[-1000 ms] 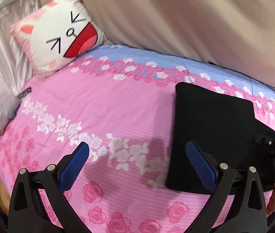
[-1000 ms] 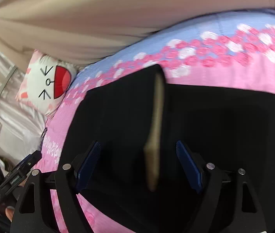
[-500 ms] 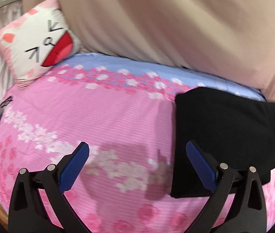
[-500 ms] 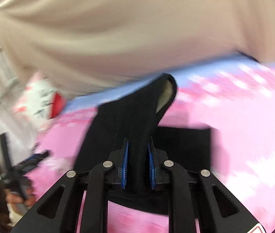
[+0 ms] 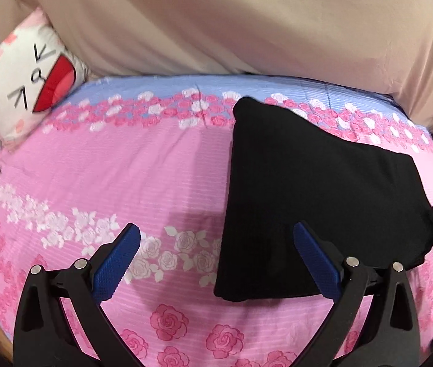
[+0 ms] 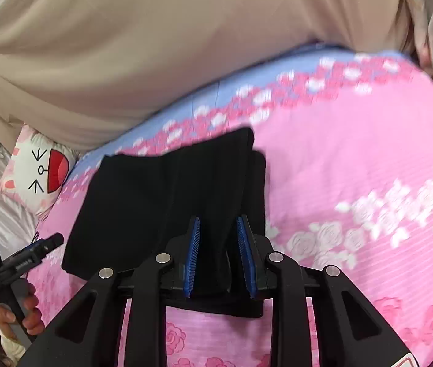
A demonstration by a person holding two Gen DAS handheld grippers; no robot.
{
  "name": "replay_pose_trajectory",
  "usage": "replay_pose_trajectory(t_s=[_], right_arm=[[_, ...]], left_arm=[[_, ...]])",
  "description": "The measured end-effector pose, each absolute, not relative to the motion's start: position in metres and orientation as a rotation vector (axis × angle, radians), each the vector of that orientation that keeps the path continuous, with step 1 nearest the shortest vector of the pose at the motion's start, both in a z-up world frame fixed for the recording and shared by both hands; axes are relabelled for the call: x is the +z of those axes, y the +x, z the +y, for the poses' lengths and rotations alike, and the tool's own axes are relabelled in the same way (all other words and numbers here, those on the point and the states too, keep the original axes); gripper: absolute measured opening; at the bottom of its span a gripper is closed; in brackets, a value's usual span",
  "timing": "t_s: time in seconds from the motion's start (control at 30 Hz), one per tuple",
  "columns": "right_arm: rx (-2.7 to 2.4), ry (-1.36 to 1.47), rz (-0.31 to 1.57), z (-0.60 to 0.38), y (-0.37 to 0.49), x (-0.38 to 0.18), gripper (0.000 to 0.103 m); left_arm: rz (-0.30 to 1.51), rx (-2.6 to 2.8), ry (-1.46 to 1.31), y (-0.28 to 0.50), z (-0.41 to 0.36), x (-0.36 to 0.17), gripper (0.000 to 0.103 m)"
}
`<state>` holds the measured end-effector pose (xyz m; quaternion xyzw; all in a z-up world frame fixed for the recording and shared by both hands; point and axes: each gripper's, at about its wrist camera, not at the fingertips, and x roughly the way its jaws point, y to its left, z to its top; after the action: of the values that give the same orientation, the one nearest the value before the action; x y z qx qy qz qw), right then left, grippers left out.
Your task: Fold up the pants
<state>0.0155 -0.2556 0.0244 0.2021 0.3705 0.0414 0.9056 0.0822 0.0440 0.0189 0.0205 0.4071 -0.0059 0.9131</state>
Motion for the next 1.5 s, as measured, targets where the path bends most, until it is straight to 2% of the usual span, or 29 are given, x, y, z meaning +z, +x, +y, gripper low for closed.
replay_pose_trajectory(t_s=[0.13, 0.23, 0.27, 0.3, 0.33, 0.37, 0.43, 0.5, 0.53, 0.57, 0.63, 0.8, 0.9, 1.03, 1.27, 1.43, 1.5], right_arm=[[0.155, 0.291, 0.765, -0.219, 0.038, 0.047, 0.026], [0.209, 0.183, 0.832, -0.186, 0.081, 0.035, 0.024], [0.201, 0.165, 0.854, -0.185, 0.093, 0.027, 0.019], [0.169, 0.145, 0.883, -0.188, 0.108, 0.015, 0.019], [0.127, 0.136, 0.913, -0.195, 0.121, 0.004, 0.012], [0.099, 0.178, 0.943, -0.210, 0.133, -0.008, 0.000], [0.139, 0.355, 0.934, -0.232, 0.131, -0.006, 0.000], [0.080, 0.342, 0.859, -0.239, 0.106, 0.012, 0.009], [0.047, 0.320, 0.832, -0.241, 0.093, 0.018, 0.021], [0.034, 0.321, 0.812, -0.245, 0.076, 0.021, 0.038], [0.014, 0.357, 0.810, -0.257, 0.043, 0.015, 0.047], [0.002, 0.365, 0.806, -0.264, -0.016, -0.004, 0.048], [0.009, 0.260, 0.846, -0.241, -0.030, -0.014, 0.056], [0.032, 0.198, 0.886, -0.230, -0.034, -0.030, 0.056], [-0.008, 0.175, 0.903, -0.224, -0.007, -0.040, 0.056], [0.004, 0.269, 0.893, -0.230, 0.004, -0.042, 0.057], [0.001, 0.290, 0.890, -0.232, 0.011, -0.042, 0.054]], left_arm=[[0.805, -0.025, 0.121, 0.082, 0.018, 0.022, 0.098], [0.814, -0.062, 0.150, 0.084, 0.000, 0.019, 0.098], [0.812, -0.068, 0.160, 0.084, -0.003, 0.018, 0.098], [0.808, -0.068, 0.179, 0.083, -0.007, 0.017, 0.098], [0.807, -0.062, 0.198, 0.083, -0.009, 0.015, 0.098], [0.811, -0.052, 0.221, 0.083, -0.009, 0.013, 0.098], [0.813, -0.038, 0.233, 0.083, -0.003, 0.012, 0.098], [0.817, -0.022, 0.215, 0.084, 0.011, 0.013, 0.098], [0.827, -0.021, 0.194, 0.086, 0.019, 0.013, 0.098], [0.838, -0.033, 0.160, 0.087, 0.029, 0.013, 0.098], [0.865, -0.073, 0.089, 0.088, 0.043, 0.011, 0.098], [0.971, -0.174, -0.155, 0.096, 0.076, -0.014, 0.098], [0.974, -0.208, -0.214, 0.090, 0.078, -0.015, 0.098], [0.948, -0.234, -0.114, 0.067, 0.066, -0.013, 0.098], [0.990, -0.174, 0.167, 0.053, 0.038, -0.041, 0.098], [0.929, -0.147, 0.098, 0.075, 0.048, -0.039, 0.098], [0.936, -0.169, 0.071, 0.091, 0.049, -0.043, 0.098]])
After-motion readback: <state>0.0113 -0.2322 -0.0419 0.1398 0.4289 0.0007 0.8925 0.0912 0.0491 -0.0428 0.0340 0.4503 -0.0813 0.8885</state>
